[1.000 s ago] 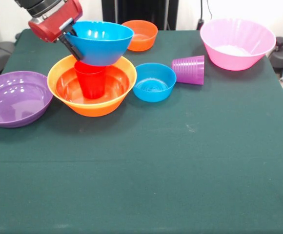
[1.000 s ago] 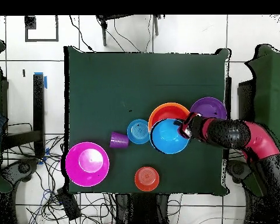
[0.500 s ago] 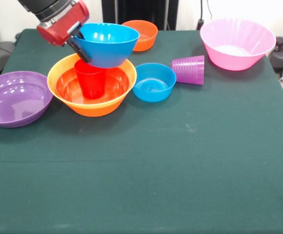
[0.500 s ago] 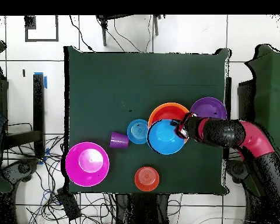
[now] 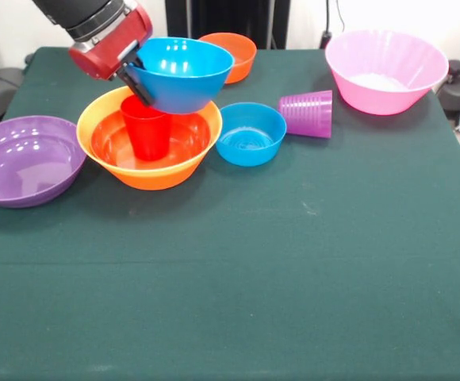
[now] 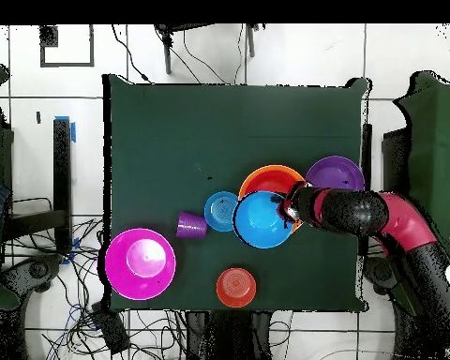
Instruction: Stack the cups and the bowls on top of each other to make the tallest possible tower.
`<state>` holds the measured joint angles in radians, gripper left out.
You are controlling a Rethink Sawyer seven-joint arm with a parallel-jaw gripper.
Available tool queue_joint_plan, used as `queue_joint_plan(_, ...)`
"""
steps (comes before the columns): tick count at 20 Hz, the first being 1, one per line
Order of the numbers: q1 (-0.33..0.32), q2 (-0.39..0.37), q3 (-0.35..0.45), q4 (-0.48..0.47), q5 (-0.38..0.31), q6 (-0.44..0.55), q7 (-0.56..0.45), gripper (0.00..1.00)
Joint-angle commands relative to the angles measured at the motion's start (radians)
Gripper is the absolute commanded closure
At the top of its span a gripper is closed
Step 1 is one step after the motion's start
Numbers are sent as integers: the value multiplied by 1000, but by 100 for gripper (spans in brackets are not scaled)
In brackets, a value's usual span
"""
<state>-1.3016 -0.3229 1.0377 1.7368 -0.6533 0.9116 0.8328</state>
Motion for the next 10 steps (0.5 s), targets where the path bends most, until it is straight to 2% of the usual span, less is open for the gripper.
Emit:
queue_joint_plan(1, 50, 18, -108, -88, -92, 68, -204, 100)
queue_joint_plan(10, 39, 17, -120, -105, -86, 86, -229, 100)
